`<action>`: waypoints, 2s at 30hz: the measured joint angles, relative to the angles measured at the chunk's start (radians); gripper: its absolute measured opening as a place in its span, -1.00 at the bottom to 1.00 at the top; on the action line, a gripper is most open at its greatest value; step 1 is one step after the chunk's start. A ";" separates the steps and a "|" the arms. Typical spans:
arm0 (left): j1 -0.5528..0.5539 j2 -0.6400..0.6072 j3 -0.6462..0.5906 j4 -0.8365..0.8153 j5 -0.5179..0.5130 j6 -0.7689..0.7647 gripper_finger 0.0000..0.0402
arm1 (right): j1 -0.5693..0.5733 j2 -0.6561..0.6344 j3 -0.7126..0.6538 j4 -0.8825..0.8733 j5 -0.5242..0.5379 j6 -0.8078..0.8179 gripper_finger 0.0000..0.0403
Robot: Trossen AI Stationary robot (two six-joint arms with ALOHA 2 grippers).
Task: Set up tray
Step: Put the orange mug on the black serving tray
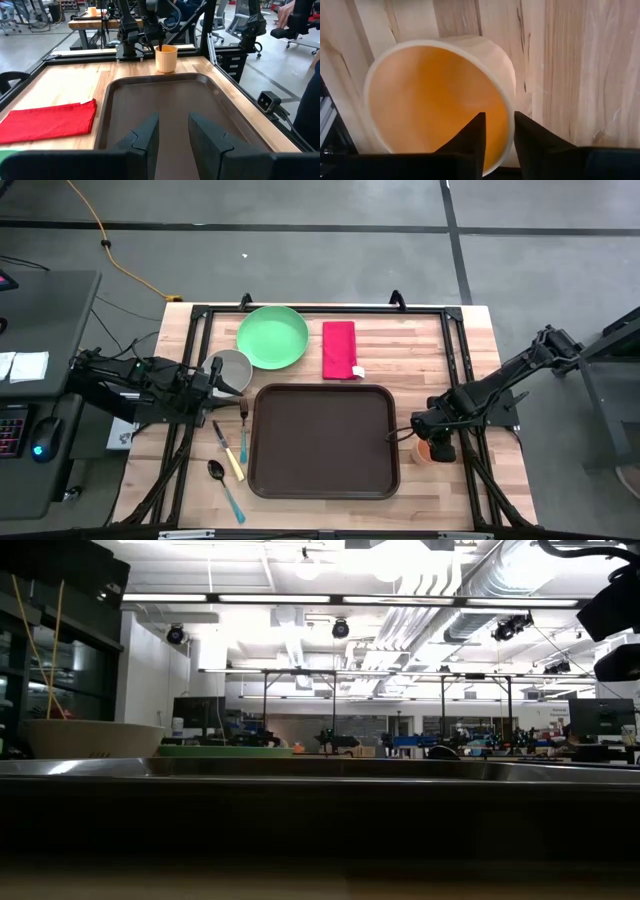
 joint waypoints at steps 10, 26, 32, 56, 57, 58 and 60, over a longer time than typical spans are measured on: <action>0.000 0.000 0.000 -0.001 -0.002 0.000 -0.32 | 0.000 0.000 0.000 0.001 -0.003 0.000 -0.97; 0.000 0.000 0.000 0.009 -0.032 -0.026 -0.32 | 0.000 0.000 0.058 -0.010 0.009 -0.005 -1.00; 0.000 0.000 0.000 0.010 -0.056 -0.047 -0.32 | 0.000 0.000 0.094 -0.018 0.054 -0.004 -1.00; 0.000 0.092 0.000 0.013 -0.057 -0.216 -0.32 | -0.208 0.261 0.406 -0.190 0.135 -0.434 -1.00; 0.000 0.100 0.000 0.013 -0.057 -0.236 -0.32 | -0.216 0.284 0.438 -0.203 0.144 -0.457 -1.00; 0.000 0.110 0.000 0.014 -0.057 -0.256 -0.32 | -0.224 0.304 0.470 -0.216 0.150 -0.481 -1.00; 0.000 0.124 0.000 0.022 -0.056 -0.289 -0.32 | -0.240 0.337 0.531 -0.237 0.158 -0.518 -1.00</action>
